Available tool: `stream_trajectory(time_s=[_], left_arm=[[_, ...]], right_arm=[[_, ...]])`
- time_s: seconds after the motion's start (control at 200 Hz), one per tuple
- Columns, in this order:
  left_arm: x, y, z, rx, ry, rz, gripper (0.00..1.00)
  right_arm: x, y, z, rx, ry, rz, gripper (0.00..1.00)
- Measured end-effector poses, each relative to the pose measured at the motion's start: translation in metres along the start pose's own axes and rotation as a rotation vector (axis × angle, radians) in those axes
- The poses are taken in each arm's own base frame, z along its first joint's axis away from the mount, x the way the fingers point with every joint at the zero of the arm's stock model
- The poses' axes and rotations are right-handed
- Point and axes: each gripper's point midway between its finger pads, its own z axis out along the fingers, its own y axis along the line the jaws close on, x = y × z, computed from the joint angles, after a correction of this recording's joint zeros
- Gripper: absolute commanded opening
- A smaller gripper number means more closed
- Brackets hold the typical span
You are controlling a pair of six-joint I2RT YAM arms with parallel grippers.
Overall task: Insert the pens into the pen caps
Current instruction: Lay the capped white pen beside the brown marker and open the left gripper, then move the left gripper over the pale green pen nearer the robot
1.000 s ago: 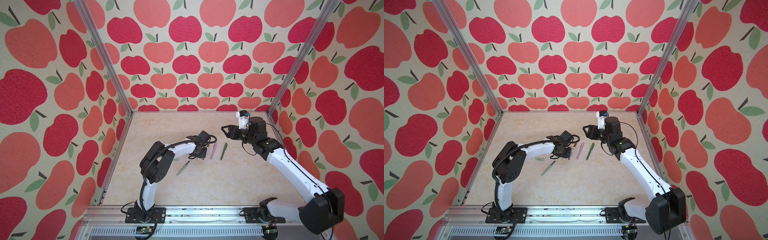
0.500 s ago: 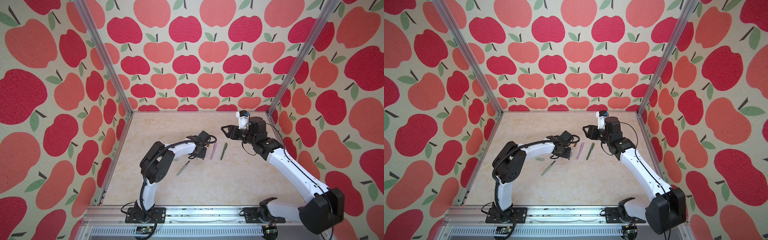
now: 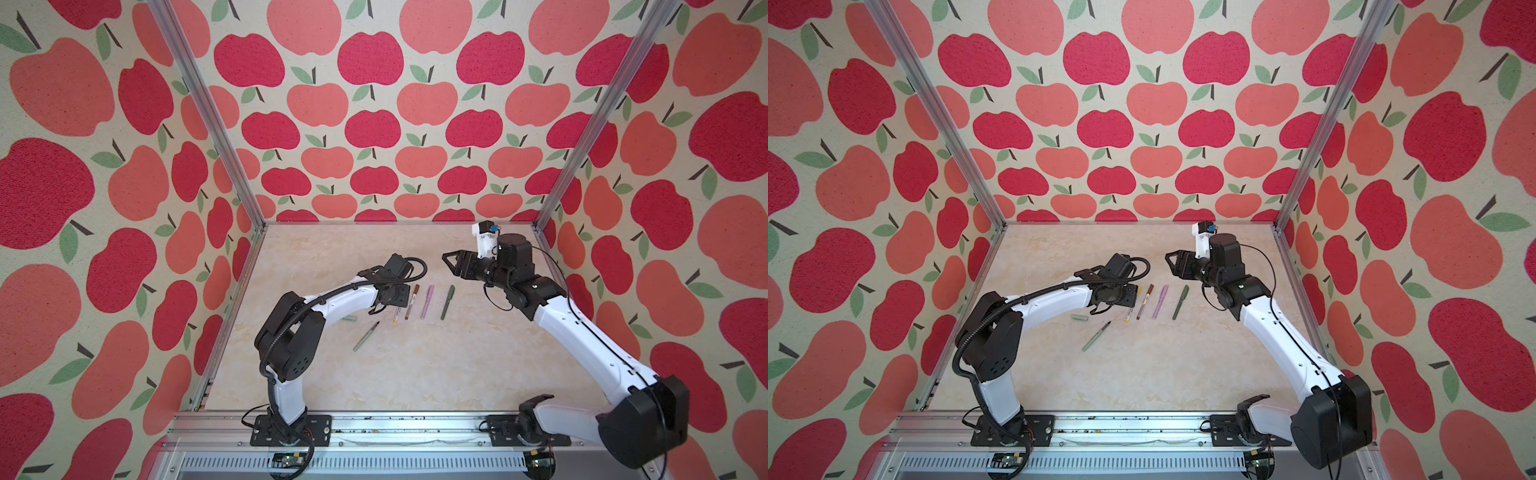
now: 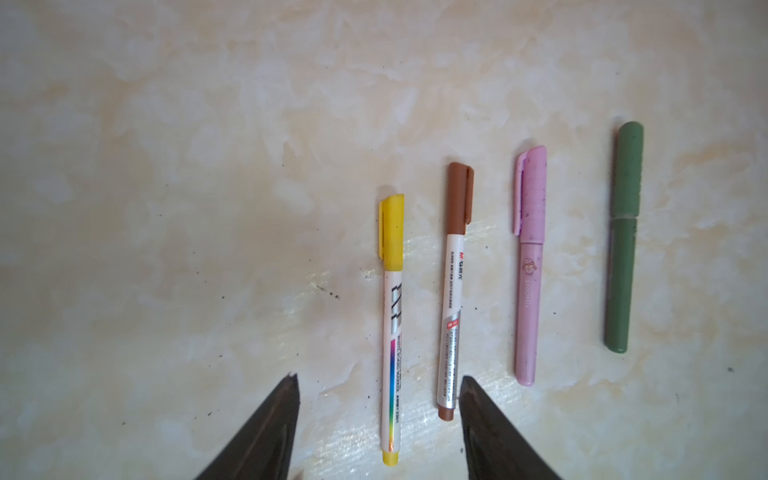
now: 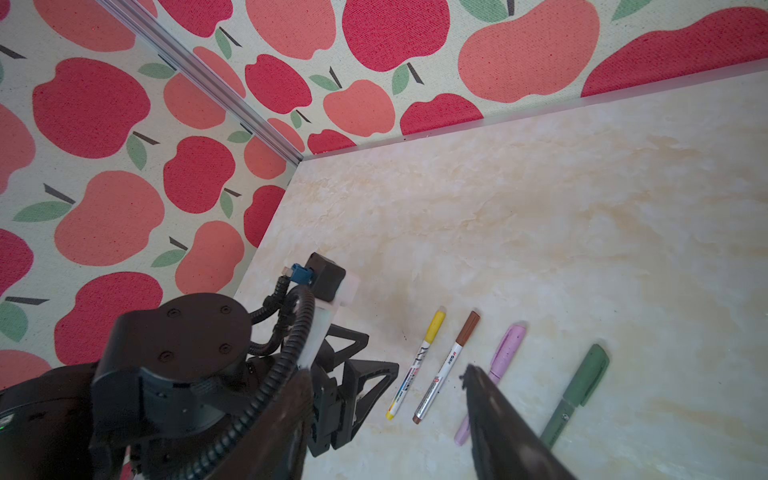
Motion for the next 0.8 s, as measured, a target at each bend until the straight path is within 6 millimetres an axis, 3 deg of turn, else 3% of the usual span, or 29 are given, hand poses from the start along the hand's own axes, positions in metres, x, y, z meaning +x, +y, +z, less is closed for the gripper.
stream_trajectory(time_s=[0.235,0.435,0.625,0.8], left_arm=[[-0.038,0.023,-0.059,0.079,-0.208,-0.059,0.83],[-0.047,0.052,-0.104,0.078,-0.290,-0.107,0.90],[-0.011,0.069,-0.126,0.048,-0.227,-0.127,0.92],[0.042,0.076,-0.114,0.024,-0.067,-0.150,0.90]], right_arm=[[0.002,-0.002,0.003,0.004,0.008,0.003,0.61],[0.005,-0.004,0.005,0.005,0.018,0.006,0.61],[0.018,-0.011,0.015,0.009,0.059,0.019,0.61],[0.027,-0.015,0.021,0.012,0.090,0.029,0.61]])
